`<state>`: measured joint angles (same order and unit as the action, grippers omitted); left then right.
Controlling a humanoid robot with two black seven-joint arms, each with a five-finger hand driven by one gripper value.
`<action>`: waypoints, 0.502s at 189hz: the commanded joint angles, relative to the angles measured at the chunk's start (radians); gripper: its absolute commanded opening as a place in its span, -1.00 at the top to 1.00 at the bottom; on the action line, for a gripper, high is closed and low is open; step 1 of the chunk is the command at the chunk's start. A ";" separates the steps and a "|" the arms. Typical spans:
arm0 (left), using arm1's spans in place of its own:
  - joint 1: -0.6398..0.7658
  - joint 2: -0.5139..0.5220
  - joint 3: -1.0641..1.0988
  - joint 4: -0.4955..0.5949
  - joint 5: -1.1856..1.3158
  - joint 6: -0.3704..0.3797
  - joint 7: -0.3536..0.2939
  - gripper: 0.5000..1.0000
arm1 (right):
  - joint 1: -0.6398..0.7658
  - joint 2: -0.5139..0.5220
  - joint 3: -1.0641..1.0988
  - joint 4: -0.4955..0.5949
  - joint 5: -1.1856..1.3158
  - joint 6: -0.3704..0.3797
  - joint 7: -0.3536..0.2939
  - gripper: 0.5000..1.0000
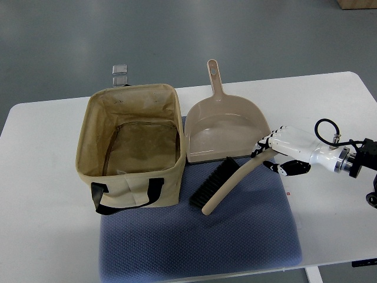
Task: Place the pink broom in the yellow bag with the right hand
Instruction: 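Lift the brush with the right hand and carry it over the bag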
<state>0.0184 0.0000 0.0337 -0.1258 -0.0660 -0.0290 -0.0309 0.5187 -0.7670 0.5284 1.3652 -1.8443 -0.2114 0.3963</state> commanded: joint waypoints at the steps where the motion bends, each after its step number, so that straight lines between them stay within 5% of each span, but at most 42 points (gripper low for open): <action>1: 0.000 0.000 0.000 0.000 0.000 0.000 0.000 -1.00 | 0.003 -0.034 0.016 0.000 0.011 -0.028 0.004 1.00; 43: 0.000 0.000 0.000 0.000 0.000 0.000 0.000 -1.00 | 0.018 -0.110 0.067 -0.001 0.089 -0.063 0.006 1.00; 95: 0.000 0.000 0.000 0.000 0.000 0.000 0.000 -1.00 | 0.199 -0.196 0.065 -0.020 0.180 -0.048 -0.001 1.00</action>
<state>0.0186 0.0000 0.0338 -0.1258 -0.0659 -0.0290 -0.0309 0.6480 -0.9424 0.5988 1.3577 -1.6749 -0.2637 0.3985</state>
